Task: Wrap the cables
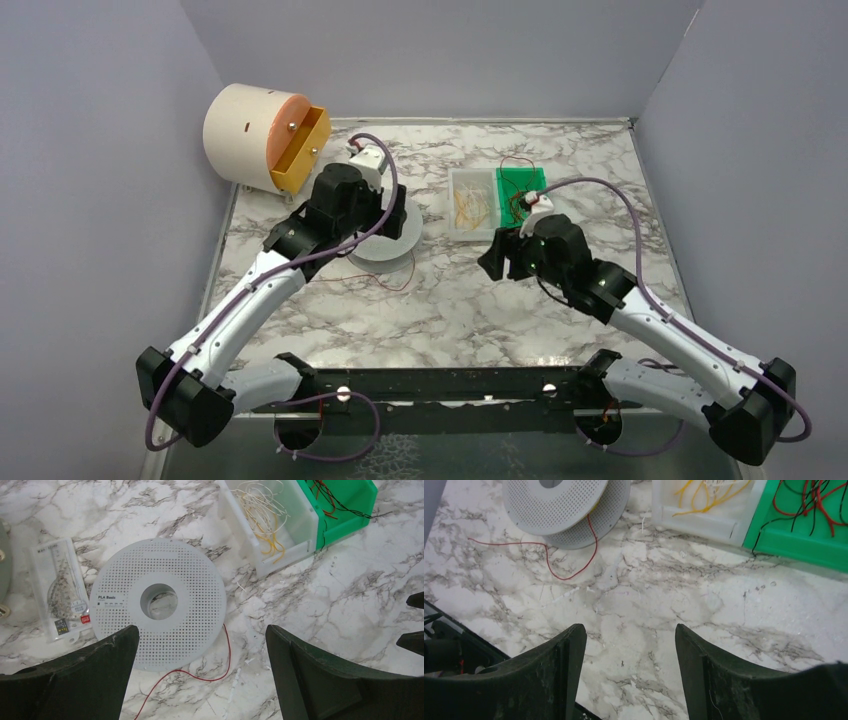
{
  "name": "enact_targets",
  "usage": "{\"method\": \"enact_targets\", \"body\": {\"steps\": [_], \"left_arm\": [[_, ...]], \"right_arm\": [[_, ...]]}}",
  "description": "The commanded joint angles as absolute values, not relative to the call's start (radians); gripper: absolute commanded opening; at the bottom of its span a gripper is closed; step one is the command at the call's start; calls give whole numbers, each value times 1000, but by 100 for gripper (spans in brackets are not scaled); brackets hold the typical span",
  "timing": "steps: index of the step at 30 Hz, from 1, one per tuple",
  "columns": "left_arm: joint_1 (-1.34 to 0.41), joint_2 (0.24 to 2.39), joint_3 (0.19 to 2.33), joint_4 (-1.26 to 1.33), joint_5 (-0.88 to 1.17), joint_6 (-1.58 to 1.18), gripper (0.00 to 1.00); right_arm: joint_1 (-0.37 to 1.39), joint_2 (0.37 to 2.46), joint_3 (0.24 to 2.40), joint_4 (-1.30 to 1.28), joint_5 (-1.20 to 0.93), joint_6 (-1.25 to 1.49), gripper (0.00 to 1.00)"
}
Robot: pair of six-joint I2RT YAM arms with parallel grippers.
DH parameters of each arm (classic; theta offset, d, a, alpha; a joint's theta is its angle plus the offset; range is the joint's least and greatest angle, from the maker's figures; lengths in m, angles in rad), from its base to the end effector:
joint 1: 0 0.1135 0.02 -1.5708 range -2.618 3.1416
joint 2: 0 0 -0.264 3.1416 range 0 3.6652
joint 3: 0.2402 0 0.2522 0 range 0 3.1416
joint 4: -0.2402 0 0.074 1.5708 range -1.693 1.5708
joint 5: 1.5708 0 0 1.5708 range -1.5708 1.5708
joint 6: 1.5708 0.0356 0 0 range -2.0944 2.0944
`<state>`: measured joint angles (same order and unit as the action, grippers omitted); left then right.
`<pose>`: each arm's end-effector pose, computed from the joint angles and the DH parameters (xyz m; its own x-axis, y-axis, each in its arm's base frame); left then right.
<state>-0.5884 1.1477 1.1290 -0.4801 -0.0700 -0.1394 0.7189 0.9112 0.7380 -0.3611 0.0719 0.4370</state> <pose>0.2125 -0.1388 0.3572 -0.4639 0.1429 -0.8743 0.4424 0.8924 -0.0889 0.1553 0.1325 0.2832 -0.6055 0.0311 -0.7952 -0.3908 0.8589 0.3311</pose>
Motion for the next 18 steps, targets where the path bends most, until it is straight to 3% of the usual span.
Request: {"method": "enact_targets", "body": {"steps": [1, 6, 9, 18], "left_arm": [[-520, 1093, 1050, -378, -2, -219, 99], [-505, 1049, 998, -323, -8, -201, 99], [-500, 982, 936, -272, 0, -195, 99], [-497, 826, 843, -196, -17, -192, 99]], "right_arm": [[694, 997, 854, -339, 164, 387, 72], [534, 1079, 947, -338, 93, 365, 81], [498, 1110, 987, -342, 121, 345, 99], [498, 1002, 1039, -446, 213, 434, 100]]}}
